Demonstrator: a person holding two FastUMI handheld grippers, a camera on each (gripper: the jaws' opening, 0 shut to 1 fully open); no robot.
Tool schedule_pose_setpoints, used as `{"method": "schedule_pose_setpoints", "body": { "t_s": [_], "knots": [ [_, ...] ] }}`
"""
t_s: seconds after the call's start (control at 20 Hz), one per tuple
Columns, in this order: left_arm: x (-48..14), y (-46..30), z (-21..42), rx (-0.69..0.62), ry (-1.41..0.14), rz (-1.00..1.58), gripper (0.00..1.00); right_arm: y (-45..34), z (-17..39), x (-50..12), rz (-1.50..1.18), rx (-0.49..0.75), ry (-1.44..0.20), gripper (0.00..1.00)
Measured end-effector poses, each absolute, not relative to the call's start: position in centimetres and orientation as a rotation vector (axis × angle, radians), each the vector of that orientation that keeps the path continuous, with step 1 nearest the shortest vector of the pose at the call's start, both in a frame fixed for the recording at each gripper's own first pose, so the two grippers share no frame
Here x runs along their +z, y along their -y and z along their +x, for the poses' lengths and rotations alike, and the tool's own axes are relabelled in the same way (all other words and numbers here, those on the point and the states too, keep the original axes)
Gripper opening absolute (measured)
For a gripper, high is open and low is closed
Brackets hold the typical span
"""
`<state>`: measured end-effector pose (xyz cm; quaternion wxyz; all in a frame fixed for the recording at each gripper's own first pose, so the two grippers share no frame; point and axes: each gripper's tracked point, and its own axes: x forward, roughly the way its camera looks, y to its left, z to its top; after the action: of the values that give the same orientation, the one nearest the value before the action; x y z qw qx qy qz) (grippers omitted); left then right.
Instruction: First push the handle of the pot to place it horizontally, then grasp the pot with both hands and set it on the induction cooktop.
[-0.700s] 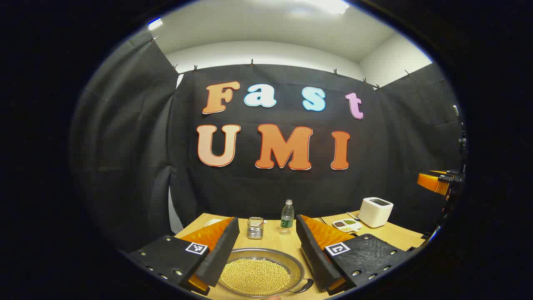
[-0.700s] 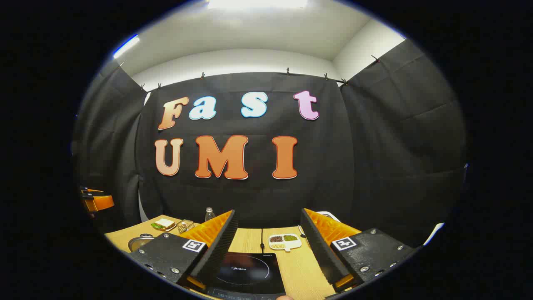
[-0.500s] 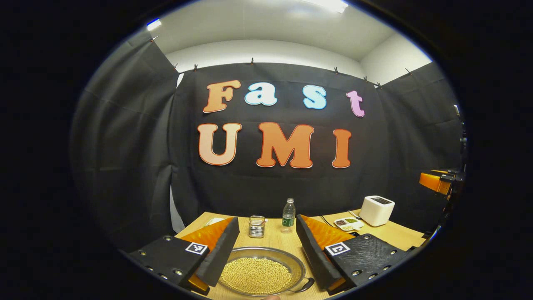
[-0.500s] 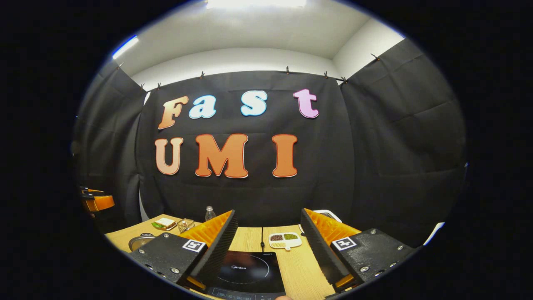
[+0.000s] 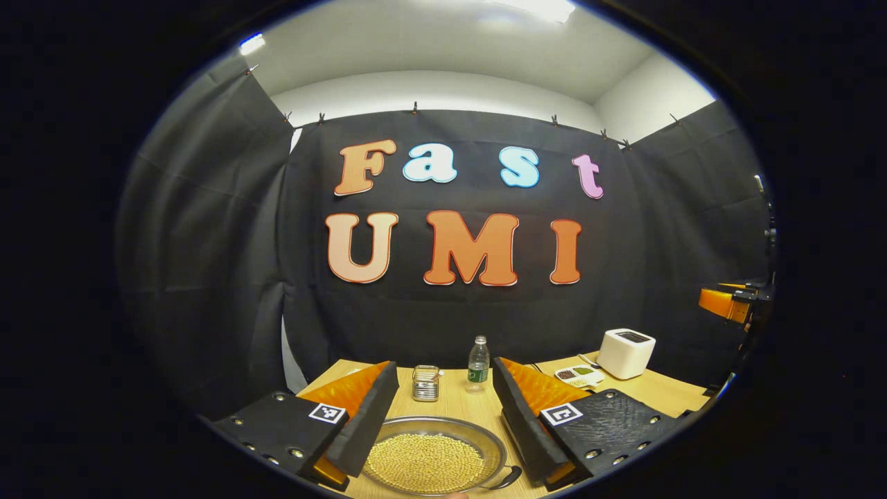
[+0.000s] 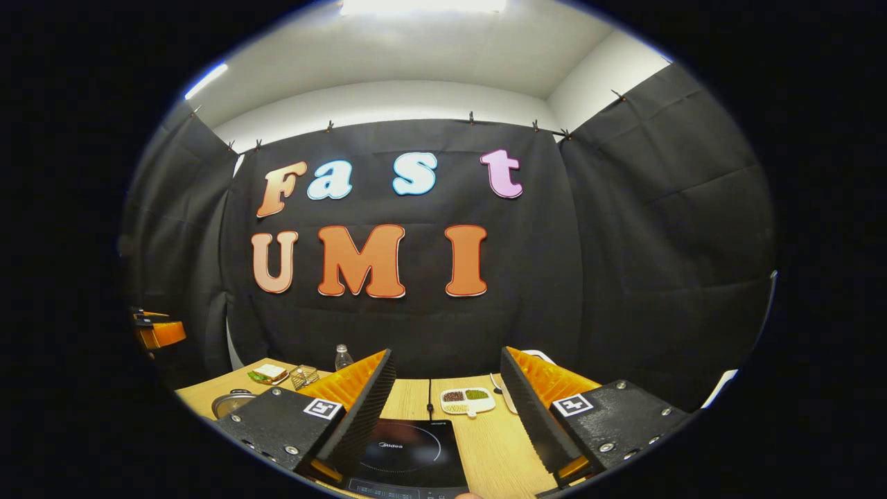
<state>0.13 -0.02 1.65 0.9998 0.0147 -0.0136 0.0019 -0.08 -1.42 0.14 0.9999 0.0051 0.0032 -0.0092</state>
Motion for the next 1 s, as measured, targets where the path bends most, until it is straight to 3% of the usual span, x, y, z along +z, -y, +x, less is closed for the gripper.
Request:
{"method": "schedule_pose_setpoints", "body": {
  "t_s": [0.15, 0.4, 0.5, 0.6, 0.65, 0.7, 0.85, 0.9, 1.0],
  "knots": [
    [1.9, 0.1, 0.3, 0.003, 0.023, 0.031, 0.87, 1.3, -0.1, 0.2, 0.009, -0.015, -0.008, 0.99],
    [2.9, 0.1, 0.2, -0.048, 0.057, -0.030, 0.89, 1.4, 0.1, 0.2, -0.001, -0.014, -0.007, 0.95],
    [3.2, -0.1, -0.1, -0.057, 0.073, -0.027, 0.75, 1.5, 0.2, 0.0, 0.002, -0.018, -0.014, 0.99],
    [3.2, -0.5, -0.2, -0.055, 0.073, -0.031, 0.74, 1.6, 0.2, -0.2, 0.011, -0.018, -0.021, 0.99],
    [3.0, -0.7, -0.1, -0.048, 0.064, -0.042, 0.48, 1.6, 0.2, -0.2, 0.016, -0.018, -0.023, 0.95],
    [2.9, -0.8, 0.1, -0.049, 0.058, -0.058, 0.45, 1.7, 0.2, -0.2, 0.019, -0.018, -0.023, 0.95],
    [1.8, -1.7, 0.1, -0.033, 0.021, -0.076, 0.07, 1.9, 0.2, -0.2, 0.019, -0.022, -0.019, 0.95],
    [1.3, -1.5, -0.1, -0.041, 0.011, -0.069, 0.02, 2.0, 0.2, -0.1, 0.017, -0.025, -0.019, 0.95],
    [0.4, -0.8, -0.4, -0.068, -0.011, -0.053, 0.02, 2.1, 0.2, -0.2, 0.017, -0.027, -0.021, 0.95]
  ]
}}
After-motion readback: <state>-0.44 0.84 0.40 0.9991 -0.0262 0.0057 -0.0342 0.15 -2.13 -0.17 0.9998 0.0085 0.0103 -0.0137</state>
